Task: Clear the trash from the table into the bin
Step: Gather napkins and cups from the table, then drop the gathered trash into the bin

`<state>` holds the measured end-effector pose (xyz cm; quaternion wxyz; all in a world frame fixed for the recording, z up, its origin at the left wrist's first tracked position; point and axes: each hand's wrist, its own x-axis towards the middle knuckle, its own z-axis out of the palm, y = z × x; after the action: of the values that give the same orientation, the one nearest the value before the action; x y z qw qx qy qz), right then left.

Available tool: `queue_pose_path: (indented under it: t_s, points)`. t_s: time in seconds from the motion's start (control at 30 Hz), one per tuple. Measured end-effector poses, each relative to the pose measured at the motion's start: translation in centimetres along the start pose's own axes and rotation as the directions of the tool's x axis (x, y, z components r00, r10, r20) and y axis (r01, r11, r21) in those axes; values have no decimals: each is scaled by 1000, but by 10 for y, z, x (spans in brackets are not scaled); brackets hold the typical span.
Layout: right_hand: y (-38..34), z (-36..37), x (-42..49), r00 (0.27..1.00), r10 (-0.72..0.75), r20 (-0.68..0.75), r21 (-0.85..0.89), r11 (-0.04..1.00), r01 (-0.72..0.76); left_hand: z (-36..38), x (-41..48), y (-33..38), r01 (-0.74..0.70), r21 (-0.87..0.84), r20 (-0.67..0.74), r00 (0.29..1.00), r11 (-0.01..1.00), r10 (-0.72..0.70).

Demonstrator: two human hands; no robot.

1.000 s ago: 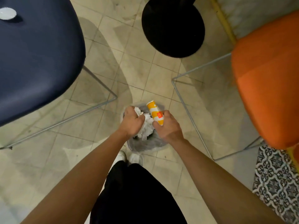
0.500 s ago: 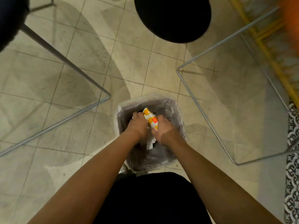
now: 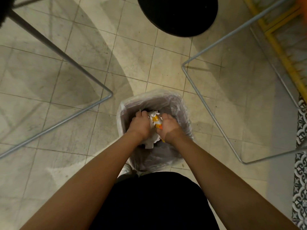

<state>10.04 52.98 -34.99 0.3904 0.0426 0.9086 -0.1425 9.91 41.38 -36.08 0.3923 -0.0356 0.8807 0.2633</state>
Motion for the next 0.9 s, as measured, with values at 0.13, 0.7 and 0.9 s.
queue_pose_path:
  t_s: [0.13, 0.7, 0.9]
  points:
    - [-12, -21, -25, 999, -35, -39, 12, 999, 35, -23, -30, 7, -40, -62, -83, 996, 997, 35]
    - [-123, -173, -169, 911, -313, -267, -21, 947, 319, -188, -211, 37, -188, -236, -505, 862, 953, 45]
    - [-185, -199, -191, 881, -412, -232, -84, 911, 404, -241, -254, 14, -146, -256, -619, 784, 956, -46]
